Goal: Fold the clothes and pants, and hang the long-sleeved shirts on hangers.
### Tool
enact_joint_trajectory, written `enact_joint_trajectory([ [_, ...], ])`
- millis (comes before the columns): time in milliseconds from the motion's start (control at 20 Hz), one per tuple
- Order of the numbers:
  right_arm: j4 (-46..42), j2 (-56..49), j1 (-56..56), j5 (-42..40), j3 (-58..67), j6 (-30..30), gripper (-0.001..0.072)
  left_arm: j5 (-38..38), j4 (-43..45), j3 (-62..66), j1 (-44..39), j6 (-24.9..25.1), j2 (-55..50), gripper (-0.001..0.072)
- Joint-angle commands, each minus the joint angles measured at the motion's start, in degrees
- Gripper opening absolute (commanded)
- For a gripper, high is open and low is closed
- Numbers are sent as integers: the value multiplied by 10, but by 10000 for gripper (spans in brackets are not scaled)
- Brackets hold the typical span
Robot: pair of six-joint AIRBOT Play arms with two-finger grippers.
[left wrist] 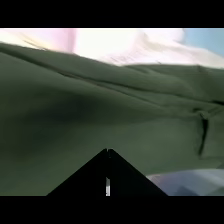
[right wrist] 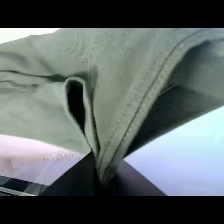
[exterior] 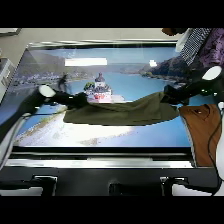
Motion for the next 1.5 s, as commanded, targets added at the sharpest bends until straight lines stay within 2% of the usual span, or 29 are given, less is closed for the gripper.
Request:
enact_joint_trajectory([
  [0, -32, 42, 1, 43, 19, 33, 29, 80, -127, 1, -111, -9, -54, 13],
  [150, -52, 70, 1, 72, 19, 33, 29, 116, -205, 17, -173, -9, -93, 13],
  [450, -75, 123, 1, 73, 19, 38, 29, 103, -209, 156, -256, -66, -200, 13],
  [700, -75, 129, 1, 71, 57, 56, 29, 100, -209, 268, -311, -134, -288, 12],
  [800, -74, 129, 1, 70, 80, 63, 29, 97, -209, 303, -326, -150, -313, 13],
  [1000, -75, 127, 1, 70, 84, 63, 30, 87, -207, 327, -325, -148, -320, 12],
  [1100, -74, 123, 1, 70, 84, 63, 30, 35, -161, 327, -303, -149, -306, 11],
  [1250, -40, 112, 1, 69, 84, 66, 30, -96, 14, 327, -250, -185, -255, 11],
  [1400, 38, 95, 7, 52, 84, 69, 30, -211, 156, 327, -160, -171, -170, 14],
  [1450, 38, 92, 21, 42, 84, 70, 30, -247, 192, 327, -121, -162, -138, 14],
])
